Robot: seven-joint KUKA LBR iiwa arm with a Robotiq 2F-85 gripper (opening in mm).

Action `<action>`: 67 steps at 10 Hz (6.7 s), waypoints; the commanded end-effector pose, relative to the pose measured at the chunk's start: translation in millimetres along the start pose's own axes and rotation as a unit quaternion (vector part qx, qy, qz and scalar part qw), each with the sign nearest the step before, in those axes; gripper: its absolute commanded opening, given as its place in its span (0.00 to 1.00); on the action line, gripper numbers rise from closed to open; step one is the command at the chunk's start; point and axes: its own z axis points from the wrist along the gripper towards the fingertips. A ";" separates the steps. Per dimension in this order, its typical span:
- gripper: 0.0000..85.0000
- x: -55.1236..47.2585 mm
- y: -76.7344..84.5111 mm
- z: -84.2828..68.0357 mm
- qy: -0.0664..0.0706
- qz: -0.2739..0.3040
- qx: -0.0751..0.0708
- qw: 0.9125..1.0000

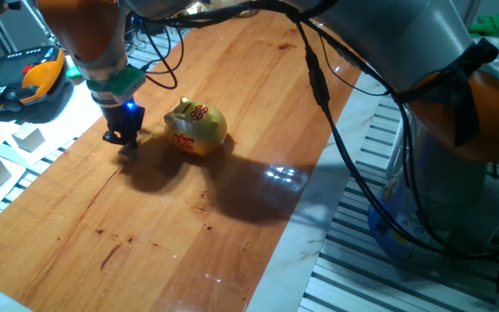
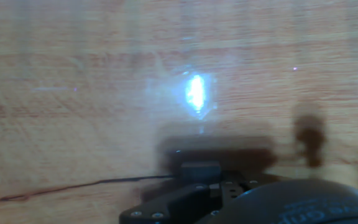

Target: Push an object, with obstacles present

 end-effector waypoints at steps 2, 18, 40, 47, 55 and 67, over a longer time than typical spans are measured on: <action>0.00 -0.2 4.8 -2.0 0.002 -0.005 -0.003 1.000; 0.00 -22.7 9.4 -5.0 -0.026 0.021 -0.008 0.999; 0.00 -9.6 42.7 -2.2 -0.003 0.000 0.024 1.000; 0.00 8.8 38.3 -2.1 -0.019 -0.012 0.025 0.999; 0.00 31.6 36.2 -6.2 -0.021 -0.011 0.020 1.000; 0.00 65.4 30.9 -0.7 -0.020 -0.014 0.000 1.000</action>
